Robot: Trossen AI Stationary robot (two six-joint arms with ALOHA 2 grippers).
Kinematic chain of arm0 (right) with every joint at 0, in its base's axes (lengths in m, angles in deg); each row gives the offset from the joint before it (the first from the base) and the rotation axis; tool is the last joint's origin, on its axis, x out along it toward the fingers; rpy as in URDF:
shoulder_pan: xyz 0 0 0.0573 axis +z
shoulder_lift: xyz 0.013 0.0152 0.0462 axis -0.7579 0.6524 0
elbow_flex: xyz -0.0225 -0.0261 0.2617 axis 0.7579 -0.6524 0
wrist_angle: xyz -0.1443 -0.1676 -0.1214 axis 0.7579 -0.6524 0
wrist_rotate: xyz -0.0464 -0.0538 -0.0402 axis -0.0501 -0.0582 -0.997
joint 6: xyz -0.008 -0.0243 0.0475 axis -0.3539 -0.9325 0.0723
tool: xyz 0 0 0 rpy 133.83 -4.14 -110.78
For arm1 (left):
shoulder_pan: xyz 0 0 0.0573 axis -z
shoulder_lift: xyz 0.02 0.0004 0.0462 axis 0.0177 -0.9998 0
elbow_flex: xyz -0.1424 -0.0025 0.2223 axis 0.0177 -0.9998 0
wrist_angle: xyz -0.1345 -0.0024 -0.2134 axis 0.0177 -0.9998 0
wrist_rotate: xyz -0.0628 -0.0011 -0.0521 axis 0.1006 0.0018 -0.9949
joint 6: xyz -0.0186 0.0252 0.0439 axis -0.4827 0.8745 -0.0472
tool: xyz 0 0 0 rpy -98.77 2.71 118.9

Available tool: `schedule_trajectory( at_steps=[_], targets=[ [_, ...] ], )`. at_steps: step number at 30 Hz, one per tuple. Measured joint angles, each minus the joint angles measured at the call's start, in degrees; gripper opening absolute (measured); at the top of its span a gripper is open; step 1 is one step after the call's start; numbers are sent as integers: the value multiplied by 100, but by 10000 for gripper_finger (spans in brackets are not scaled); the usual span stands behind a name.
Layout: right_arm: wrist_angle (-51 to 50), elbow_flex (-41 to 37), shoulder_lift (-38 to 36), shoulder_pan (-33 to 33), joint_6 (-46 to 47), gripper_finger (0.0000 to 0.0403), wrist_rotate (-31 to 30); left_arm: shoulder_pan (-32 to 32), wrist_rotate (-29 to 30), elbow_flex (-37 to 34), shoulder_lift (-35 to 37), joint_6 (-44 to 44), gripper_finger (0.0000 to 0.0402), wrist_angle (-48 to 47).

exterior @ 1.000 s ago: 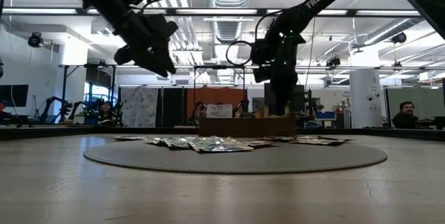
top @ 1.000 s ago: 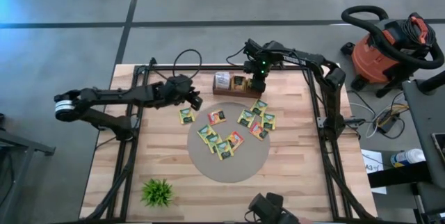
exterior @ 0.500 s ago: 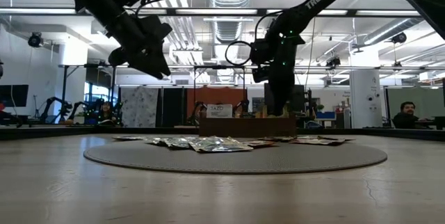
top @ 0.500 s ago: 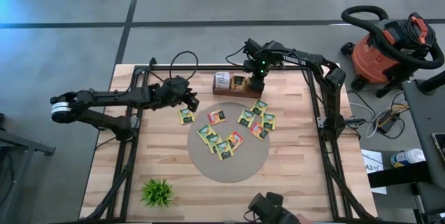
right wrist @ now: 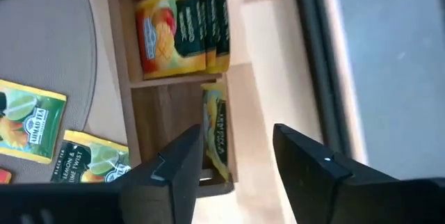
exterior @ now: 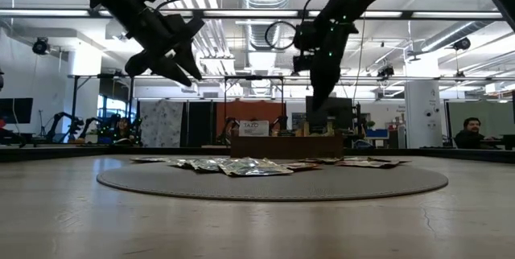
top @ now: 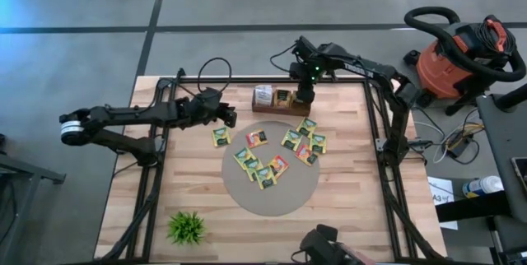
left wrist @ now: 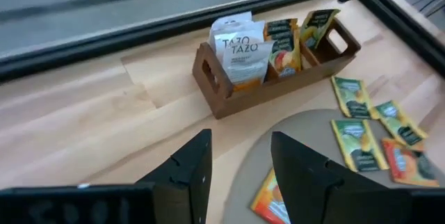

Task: Pick & Place Tea
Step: Put the yellow tea bag into the right section of the wooden organizer

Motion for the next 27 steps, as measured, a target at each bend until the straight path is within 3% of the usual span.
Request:
schedule_trajectory(
  at_steps=[6, 14, 22, 27],
  targets=[
    [285, -58, -490, -20, -137, 176, 364, 142, -170, 17, 2, -425, 142, -139],
    [351, -198, -982, -26, -107, 176, 903, 587, -243, 179, 2, -1247, 140, -1196],
    [376, -738, -1106, 197, 70, 176, 969, 700, -290, 164, -124, -1528, 140, -2591],
    [471, -955, -1121, 310, 105, 176, 927, 709, -288, 162, -224, -63, 140, -2464]
  ],
)
